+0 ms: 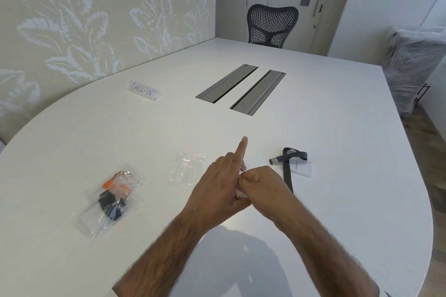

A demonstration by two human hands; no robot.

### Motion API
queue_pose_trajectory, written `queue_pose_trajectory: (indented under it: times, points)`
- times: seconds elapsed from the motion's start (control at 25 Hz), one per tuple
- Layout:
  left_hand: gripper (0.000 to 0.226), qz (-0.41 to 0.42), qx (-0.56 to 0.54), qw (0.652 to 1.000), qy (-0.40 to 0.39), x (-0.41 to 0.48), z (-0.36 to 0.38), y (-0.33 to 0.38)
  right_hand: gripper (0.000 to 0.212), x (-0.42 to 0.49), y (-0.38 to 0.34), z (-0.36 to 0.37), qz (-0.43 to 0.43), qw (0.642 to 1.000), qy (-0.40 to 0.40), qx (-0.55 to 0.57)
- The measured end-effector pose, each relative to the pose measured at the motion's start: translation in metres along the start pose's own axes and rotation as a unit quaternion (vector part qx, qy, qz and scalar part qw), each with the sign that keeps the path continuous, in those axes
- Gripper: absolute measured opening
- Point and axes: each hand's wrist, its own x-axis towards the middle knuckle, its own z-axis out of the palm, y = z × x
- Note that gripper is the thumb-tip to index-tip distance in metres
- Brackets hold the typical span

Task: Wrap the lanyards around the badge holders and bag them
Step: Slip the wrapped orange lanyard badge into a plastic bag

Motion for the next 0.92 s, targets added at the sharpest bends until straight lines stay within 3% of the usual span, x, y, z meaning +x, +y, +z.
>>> queue_pose_trajectory:
  times: [0.08,0.16,0.32,0.4,0.52,0.6,0.72,0.84,0.92]
  points:
    - [0.124,-0.074,-0.100,0.991,-0.057,0.000,-0.009,0.004,0.040,-0.001,0.003,-0.008,-0.001,1.000,-0.014,0.025]
    - [0.119,-0.147,-0.230,0.958,-0.086,0.001,-0.018,0.001,0.033,0.000,0.006,-0.018,-0.016,0.999,-0.017,0.040]
    - [0.037,-0.211,-0.354,0.910,-0.045,0.004,-0.030,-0.013,0.029,0.003,0.014,-0.030,-0.031,0.997,-0.066,0.018]
    - [0.023,-0.236,-0.370,0.898,-0.033,0.003,-0.030,-0.010,0.033,0.003,0.015,-0.032,-0.036,0.995,-0.090,0.004]
    - [0.019,-0.256,-0.395,0.882,0.010,0.003,-0.029,-0.005,0.044,0.001,0.016,-0.036,-0.028,0.989,-0.122,0.074]
    - [0.021,-0.271,-0.400,0.875,0.044,0.003,-0.027,-0.008,0.036,0.000,0.018,-0.043,-0.035,0.988,-0.116,0.090]
    - [0.026,-0.278,-0.393,0.874,0.068,0.002,-0.026,-0.009,0.011,0.001,0.024,-0.046,-0.071,0.995,-0.062,0.018]
    - [0.027,-0.292,-0.387,0.871,0.086,0.003,-0.021,-0.007,0.013,0.004,0.030,-0.042,-0.075,0.997,0.012,0.027]
    - [0.029,-0.307,-0.380,0.867,0.096,0.004,-0.017,-0.005,0.014,0.003,0.031,-0.043,-0.082,0.995,0.008,0.057]
